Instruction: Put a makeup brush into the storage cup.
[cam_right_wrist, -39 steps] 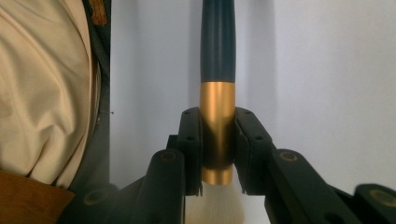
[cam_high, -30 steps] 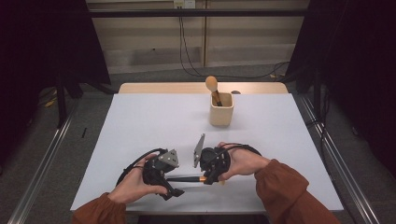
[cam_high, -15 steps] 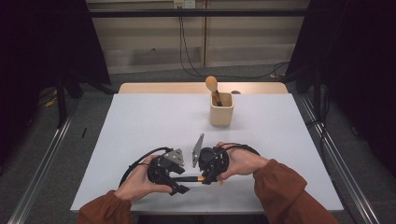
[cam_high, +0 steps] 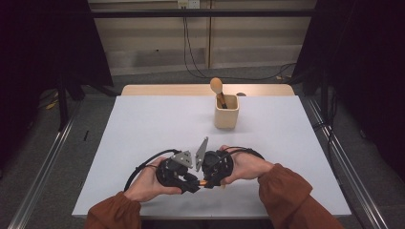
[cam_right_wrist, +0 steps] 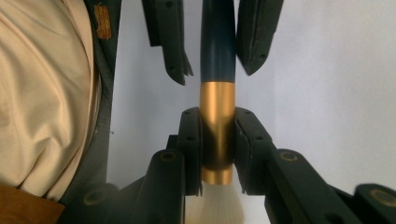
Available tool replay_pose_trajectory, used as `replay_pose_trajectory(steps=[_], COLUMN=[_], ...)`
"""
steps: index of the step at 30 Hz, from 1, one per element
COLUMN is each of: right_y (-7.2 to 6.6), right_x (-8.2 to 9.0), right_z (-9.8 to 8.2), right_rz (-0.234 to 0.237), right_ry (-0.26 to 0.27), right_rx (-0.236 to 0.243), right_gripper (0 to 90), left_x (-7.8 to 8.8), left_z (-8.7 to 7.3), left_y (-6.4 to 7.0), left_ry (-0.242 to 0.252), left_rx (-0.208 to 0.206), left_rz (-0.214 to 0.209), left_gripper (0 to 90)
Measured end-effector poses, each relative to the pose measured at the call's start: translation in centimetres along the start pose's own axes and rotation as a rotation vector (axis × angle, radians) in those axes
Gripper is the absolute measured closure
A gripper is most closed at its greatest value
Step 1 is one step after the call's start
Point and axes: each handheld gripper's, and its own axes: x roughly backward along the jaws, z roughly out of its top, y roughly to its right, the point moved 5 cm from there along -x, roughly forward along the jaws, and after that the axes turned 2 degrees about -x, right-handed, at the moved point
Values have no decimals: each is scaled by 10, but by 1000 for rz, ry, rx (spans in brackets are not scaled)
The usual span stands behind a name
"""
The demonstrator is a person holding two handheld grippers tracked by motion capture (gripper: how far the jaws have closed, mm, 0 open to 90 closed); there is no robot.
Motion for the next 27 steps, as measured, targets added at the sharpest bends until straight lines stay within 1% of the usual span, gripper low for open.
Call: replay_pose_trajectory(steps=[2, 5, 6, 7, 9, 10, 11, 12, 13, 14, 15, 16, 17, 19, 20, 23, 24, 27], right_y=[-1, -1, -1, -1, -1, -2, -1, -1, -1, -2, -2, -2, -3, -1, -3, -2, -2, -3], right_x=[1, 0, -1, -1, -1, -1, -1, -1, -1, -2, -2, -2, -3, -4, -3, -1, 0, 2], right_z=[0, 0, 0, 0, 0, 1, 1, 1, 2, 1, 1, 1, 1, 2, 1, 0, 0, 0], right_rz=[-1, -6, -8, -10, -9, -7, -5, -7, -9, -8, -9, -8, -5, -19, -13, -16, -21, -27], right_ry=[-1, 3, 8, 6, 1, 2, 8, 12, 11, 11, 12, 14, 10, 28, 12, 18, 26, 48], right_rx=[-5, 6, 15, 12, 5, 7, 19, 22, 23, 24, 25, 29, 33, 61, 46, 46, 47, 67], right_gripper=[742, 742, 742, 742, 742, 742, 742, 742, 742, 742, 742, 742, 742, 741, 741, 738, 738, 734], left_x=[0, 0, 0, -1, -1, 0, -1, -1, -2, -2, -2, -2, -3, -4, -4, -2, -1, 0], left_z=[0, 0, 0, 0, 0, -1, -1, -1, 0, -1, -1, -2, -1, -2, -2, -1, -1, -1], left_y=[0, 1, 1, 0, 0, -1, 0, 0, 0, 1, 2, 2, 4, 2, 2, 1, 1, 2], left_ry=[2, -2, -5, 1, -1, -11, -10, -9, 3, 2, -12, -12, -4, -13, -11, 1, 8, 13], left_rx=[-7, -14, -14, -17, -16, -30, -22, -20, -19, -21, -25, -31, -18, -36, -38, -31, -22, -16], left_rz=[5, 3, -9, 5, 0, -1, -5, -6, 0, 4, -8, -9, -23, -5, -3, -8, -13, -13], left_gripper=[646, 668, 675, 677, 691, 694, 694, 692, 713, 718, 722, 726, 730, 736, 739, 741, 742, 745])
